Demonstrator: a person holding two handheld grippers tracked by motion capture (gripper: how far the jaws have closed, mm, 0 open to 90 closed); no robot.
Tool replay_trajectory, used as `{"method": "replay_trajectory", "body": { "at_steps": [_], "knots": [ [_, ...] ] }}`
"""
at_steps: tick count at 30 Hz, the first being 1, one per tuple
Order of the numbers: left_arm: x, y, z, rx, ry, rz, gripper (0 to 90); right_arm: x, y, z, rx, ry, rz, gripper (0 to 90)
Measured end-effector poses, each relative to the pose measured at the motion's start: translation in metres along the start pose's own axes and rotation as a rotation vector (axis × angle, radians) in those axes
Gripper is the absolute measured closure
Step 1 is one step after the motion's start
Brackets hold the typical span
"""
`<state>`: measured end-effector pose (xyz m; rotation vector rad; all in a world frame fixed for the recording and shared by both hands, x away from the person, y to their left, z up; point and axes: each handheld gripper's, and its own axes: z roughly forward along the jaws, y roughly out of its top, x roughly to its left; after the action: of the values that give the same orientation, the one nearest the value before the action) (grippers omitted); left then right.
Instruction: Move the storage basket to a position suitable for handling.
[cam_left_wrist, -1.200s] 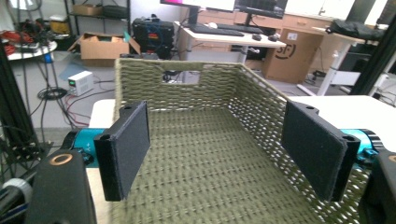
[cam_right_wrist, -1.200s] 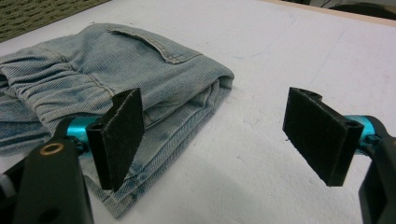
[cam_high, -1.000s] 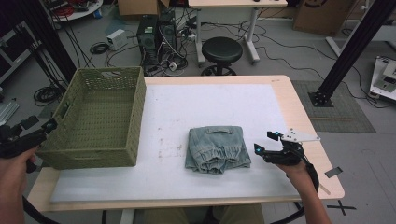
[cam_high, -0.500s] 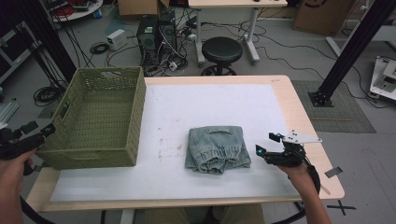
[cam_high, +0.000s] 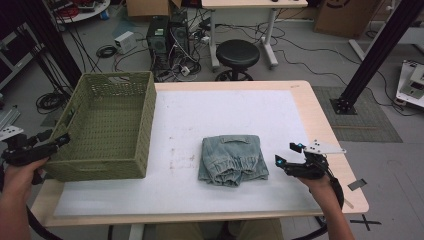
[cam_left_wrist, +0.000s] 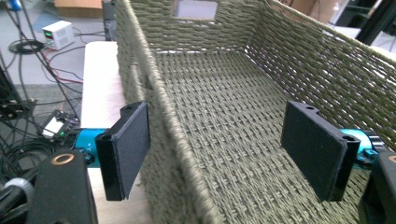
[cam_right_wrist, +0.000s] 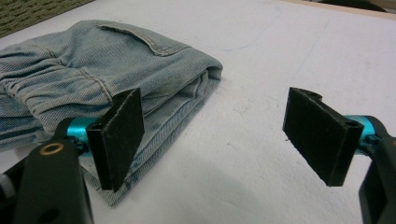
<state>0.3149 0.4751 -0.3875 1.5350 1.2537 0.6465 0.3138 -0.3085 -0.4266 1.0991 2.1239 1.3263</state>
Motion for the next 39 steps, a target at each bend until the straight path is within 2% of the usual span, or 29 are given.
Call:
{"method": "replay_trajectory", "body": {
  "at_steps": [2,19,22,39],
  "knots": [
    [-0.001,0.000,0.001,0.016,-0.003,0.013,25.3,0.000,0.000,0.000,0.001,0.000,-0.003,21.0],
    [0.001,0.004,0.004,0.043,-0.015,0.045,25.8,0.000,-0.002,0.004,0.015,0.000,0.000,21.1],
    [-0.002,0.005,0.010,0.044,-0.024,0.065,25.9,0.001,-0.001,0.005,0.018,0.004,-0.003,21.1],
    [-0.015,0.012,0.031,0.056,-0.026,0.085,25.9,0.000,-0.002,0.006,0.020,0.007,0.001,21.1]
  ]
}}
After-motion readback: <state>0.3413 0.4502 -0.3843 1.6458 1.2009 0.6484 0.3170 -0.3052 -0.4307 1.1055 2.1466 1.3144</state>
